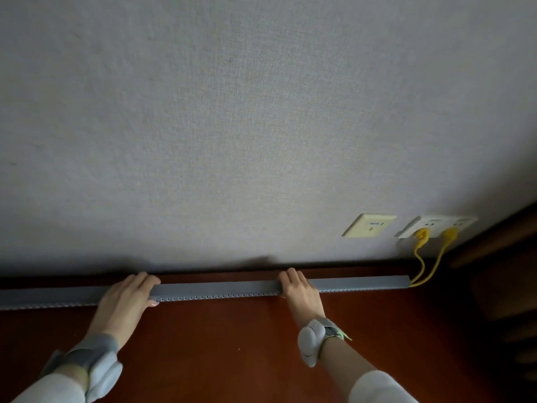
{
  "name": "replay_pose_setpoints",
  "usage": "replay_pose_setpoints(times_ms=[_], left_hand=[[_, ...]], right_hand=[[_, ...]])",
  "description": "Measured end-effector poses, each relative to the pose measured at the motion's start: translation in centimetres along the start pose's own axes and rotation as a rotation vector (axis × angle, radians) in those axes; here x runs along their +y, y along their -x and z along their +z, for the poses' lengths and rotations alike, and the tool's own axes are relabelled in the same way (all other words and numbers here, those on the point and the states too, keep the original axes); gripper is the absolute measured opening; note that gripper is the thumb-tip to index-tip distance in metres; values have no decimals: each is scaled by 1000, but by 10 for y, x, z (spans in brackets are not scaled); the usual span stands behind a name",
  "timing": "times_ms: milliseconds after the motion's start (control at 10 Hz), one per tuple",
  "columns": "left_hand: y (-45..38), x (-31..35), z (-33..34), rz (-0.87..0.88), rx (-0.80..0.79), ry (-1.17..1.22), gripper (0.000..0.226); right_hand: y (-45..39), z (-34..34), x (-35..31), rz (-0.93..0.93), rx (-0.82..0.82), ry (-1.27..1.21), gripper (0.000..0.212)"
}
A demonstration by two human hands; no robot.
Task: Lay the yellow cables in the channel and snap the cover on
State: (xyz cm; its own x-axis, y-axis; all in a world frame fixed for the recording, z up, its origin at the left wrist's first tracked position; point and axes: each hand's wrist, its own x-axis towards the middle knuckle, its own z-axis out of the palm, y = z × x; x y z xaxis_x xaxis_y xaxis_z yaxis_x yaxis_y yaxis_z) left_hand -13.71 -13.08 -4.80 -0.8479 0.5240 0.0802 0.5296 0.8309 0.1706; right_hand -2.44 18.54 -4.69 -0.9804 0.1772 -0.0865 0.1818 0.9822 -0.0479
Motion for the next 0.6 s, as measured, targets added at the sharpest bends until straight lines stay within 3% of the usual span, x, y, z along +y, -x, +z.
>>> replay_pose_setpoints(times_ms=[400, 600], left_hand=[[9, 8, -22, -34, -57, -95, 64], [28, 9, -59, -104, -19, -58, 51]], right_hand=[[-4, -3, -3, -88, -30, 41, 45], [-4, -33, -23, -118, -61, 9, 51]])
